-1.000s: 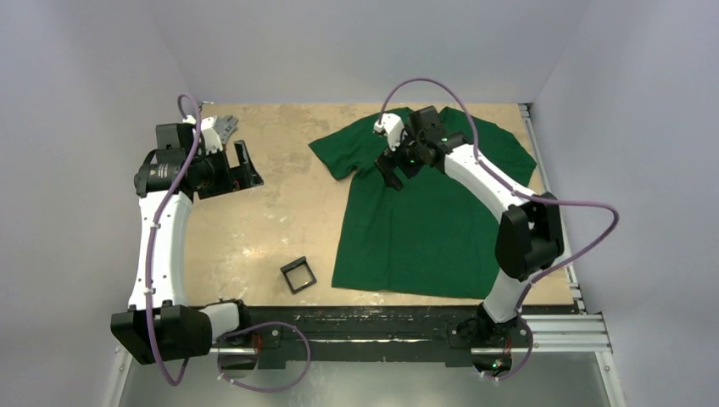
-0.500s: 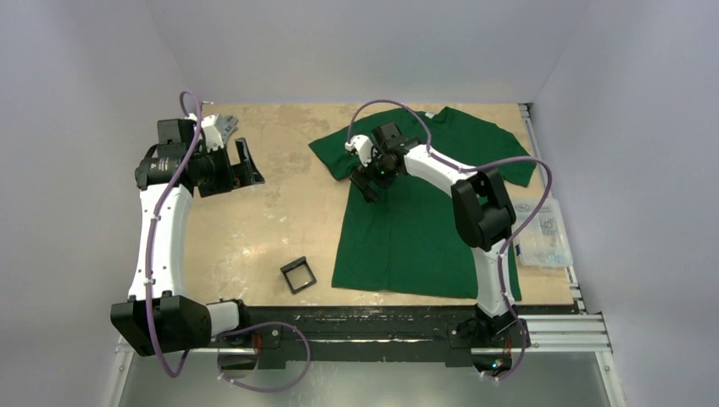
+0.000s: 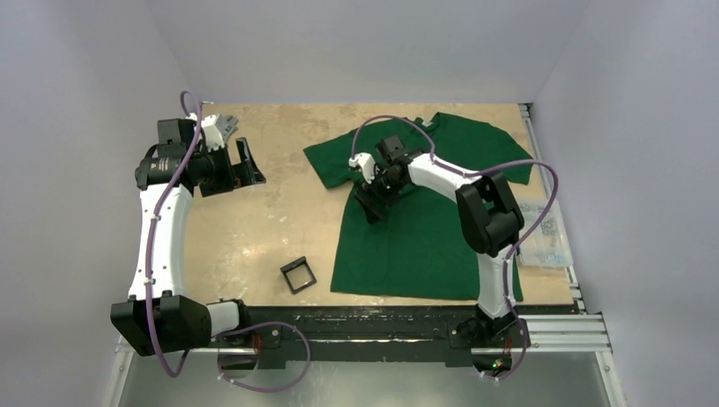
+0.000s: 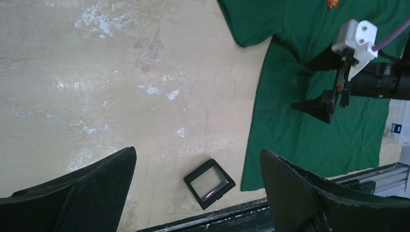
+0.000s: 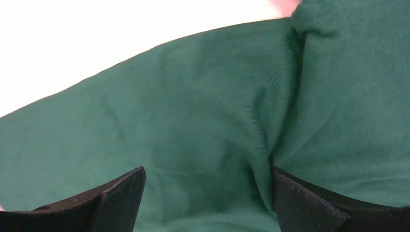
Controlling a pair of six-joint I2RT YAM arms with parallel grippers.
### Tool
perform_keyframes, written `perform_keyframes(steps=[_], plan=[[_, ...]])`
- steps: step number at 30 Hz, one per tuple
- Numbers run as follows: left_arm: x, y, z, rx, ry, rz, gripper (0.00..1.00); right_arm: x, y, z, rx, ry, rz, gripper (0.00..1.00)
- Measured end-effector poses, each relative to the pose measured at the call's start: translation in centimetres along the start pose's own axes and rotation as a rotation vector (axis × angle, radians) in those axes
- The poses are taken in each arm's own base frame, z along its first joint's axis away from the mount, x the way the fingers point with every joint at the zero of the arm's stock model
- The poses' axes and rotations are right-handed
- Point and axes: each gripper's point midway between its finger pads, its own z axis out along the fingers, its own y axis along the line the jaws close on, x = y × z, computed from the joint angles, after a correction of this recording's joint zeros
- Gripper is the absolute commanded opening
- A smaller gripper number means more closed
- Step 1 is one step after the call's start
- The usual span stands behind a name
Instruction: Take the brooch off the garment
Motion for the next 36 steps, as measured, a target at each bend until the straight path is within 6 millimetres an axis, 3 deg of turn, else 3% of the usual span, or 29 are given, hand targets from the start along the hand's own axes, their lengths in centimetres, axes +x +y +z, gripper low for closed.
perform_keyframes(steps=[8,11,13,16,20,24,30,36], plan=[[0.3,-2.2,1.0,0.15,0.002,0.009,1.0,3.6,8.6,-1.4,-0.193,0.073,-0.031,0.99],[1.0,-4.2,1.9,0.241,0.022,0.03,0.89,2.8,9.0,-3.4,-0.22,0.031,-0.012,0.98],[1.3,-6.4,2.8,0.308,0.043,0.072,0.76,1.3,7.7,-5.5,-0.214,-0.035,0.026,0.97],[2.0,-10.3,5.2,0.427,0.101,0.117,0.57,-1.0,2.5,-9.1,-0.139,-0.165,0.102,0.94],[3.2,-13.1,10.4,0.497,0.222,0.086,0.42,-0.6,-4.1,-11.7,-0.004,-0.227,0.204,0.9],[4.9,-14.3,15.3,0.485,0.333,0.064,0.38,0.1,-6.6,-10.2,0.035,-0.192,0.258,0.88],[5.7,-17.4,20.6,0.469,0.393,0.108,0.29,2.7,-8.7,-6.8,0.076,-0.1,0.339,0.86],[7.0,-18.2,24.9,0.386,0.416,0.148,0.27,3.8,-9.8,-6.8,0.133,-0.072,0.354,0.86]])
